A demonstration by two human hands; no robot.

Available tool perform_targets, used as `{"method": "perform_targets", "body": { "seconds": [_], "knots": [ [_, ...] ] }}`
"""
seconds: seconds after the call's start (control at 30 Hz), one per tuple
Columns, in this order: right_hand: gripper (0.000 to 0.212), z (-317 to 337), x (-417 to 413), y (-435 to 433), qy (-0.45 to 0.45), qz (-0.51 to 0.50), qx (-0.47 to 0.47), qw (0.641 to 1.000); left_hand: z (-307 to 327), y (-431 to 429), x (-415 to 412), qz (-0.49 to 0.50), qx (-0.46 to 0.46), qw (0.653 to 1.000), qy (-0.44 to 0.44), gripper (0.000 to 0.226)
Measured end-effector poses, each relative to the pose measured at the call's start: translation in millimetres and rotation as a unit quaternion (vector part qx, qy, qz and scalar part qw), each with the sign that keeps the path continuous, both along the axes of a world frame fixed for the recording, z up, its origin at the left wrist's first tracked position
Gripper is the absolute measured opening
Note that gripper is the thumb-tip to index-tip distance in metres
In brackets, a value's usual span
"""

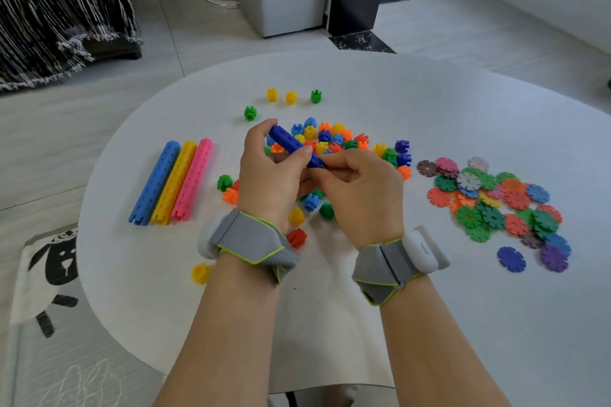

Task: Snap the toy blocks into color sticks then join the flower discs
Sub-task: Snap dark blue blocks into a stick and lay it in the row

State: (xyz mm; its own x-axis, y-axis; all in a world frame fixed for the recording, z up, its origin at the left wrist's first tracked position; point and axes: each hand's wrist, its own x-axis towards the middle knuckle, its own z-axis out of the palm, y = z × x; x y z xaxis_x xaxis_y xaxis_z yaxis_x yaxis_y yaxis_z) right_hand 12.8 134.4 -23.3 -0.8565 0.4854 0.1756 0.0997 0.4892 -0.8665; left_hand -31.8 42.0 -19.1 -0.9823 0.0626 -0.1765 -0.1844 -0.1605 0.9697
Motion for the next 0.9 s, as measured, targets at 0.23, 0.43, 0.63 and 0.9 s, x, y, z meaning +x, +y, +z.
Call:
{"method": "perform_targets", "body": {
  "seconds": [0.23, 0.43, 0.63, 0.9],
  "knots": [
    [0.033, 3.2, 7.0, 36.3, -0.070, 0.095, 0.095, 0.988, -2.1, 3.6, -0.1, 0.011, 0.040, 0.999, -0.017, 0.046],
    [0.023, -6.5, -7.0, 45.9, -0.077, -0.041, 0.141, 0.986, -1.0, 5.8, -3.3, 0.003, 0.064, 0.997, -0.037, 0.044],
    [0.035, -9.1, -27.2, 45.9, -0.221, -0.087, 0.170, 0.956, -0.8, 7.2, -4.8, -0.005, 0.065, 0.997, -0.044, 0.044],
    [0.035, -12.3, -31.9, 38.0, -0.200, -0.080, 0.166, 0.962, -1.4, 5.4, -5.6, -0.003, 0.069, 0.996, -0.048, 0.048]
  ]
}}
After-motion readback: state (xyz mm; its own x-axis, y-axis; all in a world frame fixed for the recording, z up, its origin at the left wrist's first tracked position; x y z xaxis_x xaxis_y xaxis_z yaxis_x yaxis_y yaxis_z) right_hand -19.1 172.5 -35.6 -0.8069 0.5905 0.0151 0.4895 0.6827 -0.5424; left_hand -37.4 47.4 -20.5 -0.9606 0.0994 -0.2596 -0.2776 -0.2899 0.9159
